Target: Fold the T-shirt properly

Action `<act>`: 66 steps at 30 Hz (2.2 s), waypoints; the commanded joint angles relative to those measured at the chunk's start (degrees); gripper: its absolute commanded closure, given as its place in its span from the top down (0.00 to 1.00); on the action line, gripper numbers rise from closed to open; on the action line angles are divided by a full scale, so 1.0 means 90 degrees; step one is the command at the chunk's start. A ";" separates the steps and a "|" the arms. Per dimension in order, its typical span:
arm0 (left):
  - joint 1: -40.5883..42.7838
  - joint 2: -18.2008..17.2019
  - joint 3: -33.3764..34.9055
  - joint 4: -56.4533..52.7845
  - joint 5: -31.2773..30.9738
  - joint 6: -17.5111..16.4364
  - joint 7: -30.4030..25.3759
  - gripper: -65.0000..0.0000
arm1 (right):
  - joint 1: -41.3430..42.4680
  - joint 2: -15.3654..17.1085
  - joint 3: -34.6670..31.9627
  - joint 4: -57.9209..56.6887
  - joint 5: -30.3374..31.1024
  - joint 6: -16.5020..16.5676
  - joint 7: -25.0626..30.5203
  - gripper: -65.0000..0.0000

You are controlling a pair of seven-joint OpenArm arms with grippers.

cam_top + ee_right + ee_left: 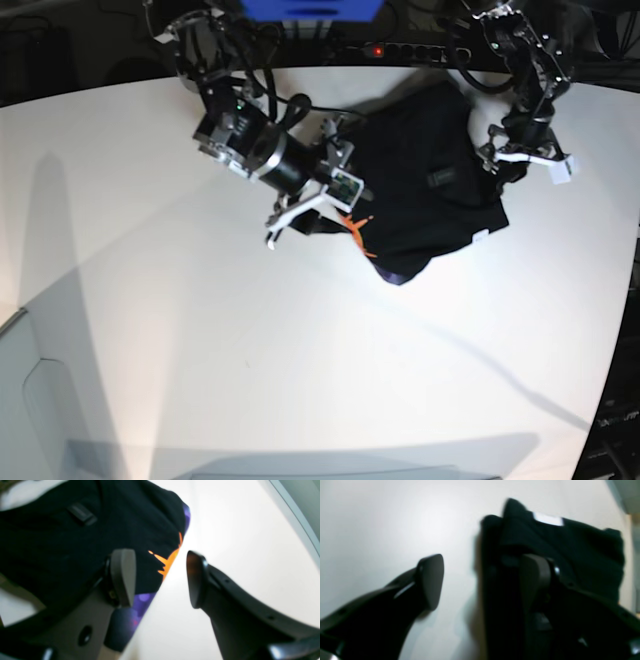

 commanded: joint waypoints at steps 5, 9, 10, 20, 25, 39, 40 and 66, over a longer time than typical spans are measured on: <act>-0.0021 -0.0013 0.0570 0.0025 0.0045 0.0047 0.0114 0.69 | 0.0598 -0.0502 0.0001 -0.0706 0.0070 0.0001 -0.0222 0.26; -0.0031 -0.0023 0.0931 -0.0004 0.0045 0.0057 0.0114 0.69 | 0.0950 -0.0688 -0.0009 -0.1253 0.0080 0.0001 -0.0271 0.01; -0.0031 -0.0023 0.0980 -0.0004 0.0045 0.0057 0.0114 0.69 | 0.1008 -0.0697 -0.0009 -0.1390 0.0080 0.0001 -0.0261 0.00; -0.0148 -0.0072 0.1292 -0.0014 0.0065 0.0057 0.0114 0.69 | 0.1526 -0.0590 0.0001 -0.3353 0.0080 0.0001 -0.0095 0.00; -0.0177 -0.0033 0.1302 -0.0014 0.0387 0.0057 0.0114 0.69 | 0.1155 -0.0375 0.0020 -0.2670 0.0080 0.0001 0.0374 0.00; -0.0109 -0.0072 0.1302 -0.0014 0.0534 0.0057 0.0163 0.69 | 0.1926 -0.0902 0.0772 -0.3080 0.0089 0.0001 0.0403 0.00; -0.0109 -0.0072 0.1302 -0.0014 0.0534 0.0057 0.0163 0.69 | 0.1936 -0.0902 0.0772 -0.3275 0.0089 0.0001 0.0423 0.00; -0.1877 -0.0922 0.4643 -0.1821 0.0543 0.0057 0.0104 0.30 | 0.1272 0.0094 0.3957 -0.1302 0.0578 0.0001 0.0765 0.00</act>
